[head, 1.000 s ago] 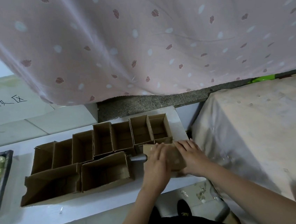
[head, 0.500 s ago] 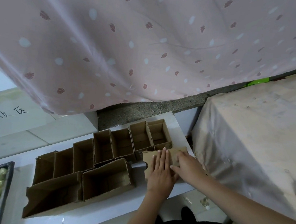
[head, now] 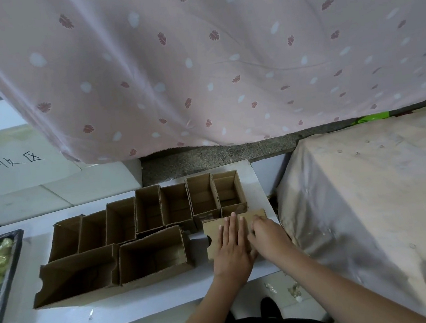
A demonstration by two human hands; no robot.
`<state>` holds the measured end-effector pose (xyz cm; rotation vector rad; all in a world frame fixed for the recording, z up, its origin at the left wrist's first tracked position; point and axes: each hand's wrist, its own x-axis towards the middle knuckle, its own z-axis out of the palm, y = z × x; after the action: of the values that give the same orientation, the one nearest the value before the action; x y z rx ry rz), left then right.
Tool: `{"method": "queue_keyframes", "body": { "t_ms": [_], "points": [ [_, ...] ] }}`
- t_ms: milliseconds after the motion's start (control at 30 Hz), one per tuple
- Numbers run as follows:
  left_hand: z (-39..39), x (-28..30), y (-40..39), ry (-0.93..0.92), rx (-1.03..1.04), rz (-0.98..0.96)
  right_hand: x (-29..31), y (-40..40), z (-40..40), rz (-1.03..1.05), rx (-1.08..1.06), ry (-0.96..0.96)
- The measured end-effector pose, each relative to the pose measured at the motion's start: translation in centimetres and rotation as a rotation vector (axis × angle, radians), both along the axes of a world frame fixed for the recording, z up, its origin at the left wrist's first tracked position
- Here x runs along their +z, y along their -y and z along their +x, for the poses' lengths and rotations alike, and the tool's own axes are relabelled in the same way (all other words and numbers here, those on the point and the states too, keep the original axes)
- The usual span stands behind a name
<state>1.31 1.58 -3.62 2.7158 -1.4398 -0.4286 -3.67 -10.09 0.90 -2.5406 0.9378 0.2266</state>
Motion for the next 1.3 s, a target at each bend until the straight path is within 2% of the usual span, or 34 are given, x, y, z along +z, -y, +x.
{"method": "queue_keyframes", "body": {
  "t_ms": [267, 500, 700, 867, 1100, 1300],
  "points": [
    [-0.1, -0.1, 0.0, -0.011, -0.025, -0.02, -0.1, 1.4, -0.7, 0.222, -0.2, 0.146],
    [-0.1, -0.1, 0.1, 0.006, -0.013, -0.022, 0.1, 3.0, -1.8, 0.288, -0.289, 0.23],
    [-0.2, -0.2, 0.1, -0.009, -0.006, -0.035, -0.2, 5.3, -2.8, 0.401, -0.479, 0.367],
    [-0.2, -0.2, 0.1, 0.001, -0.011, -0.039, -1.7, 6.2, -3.9, 0.589, -0.703, 0.53],
    [-0.2, -0.5, 0.1, 0.007, -0.049, -0.032, -1.0, 6.2, -4.0, 0.8, -0.686, 0.44],
    [0.0, 0.7, 1.4, 0.032, -0.103, 0.05, 0.4, 5.1, -3.3, 0.87, -0.615, 0.439]
  ]
}}
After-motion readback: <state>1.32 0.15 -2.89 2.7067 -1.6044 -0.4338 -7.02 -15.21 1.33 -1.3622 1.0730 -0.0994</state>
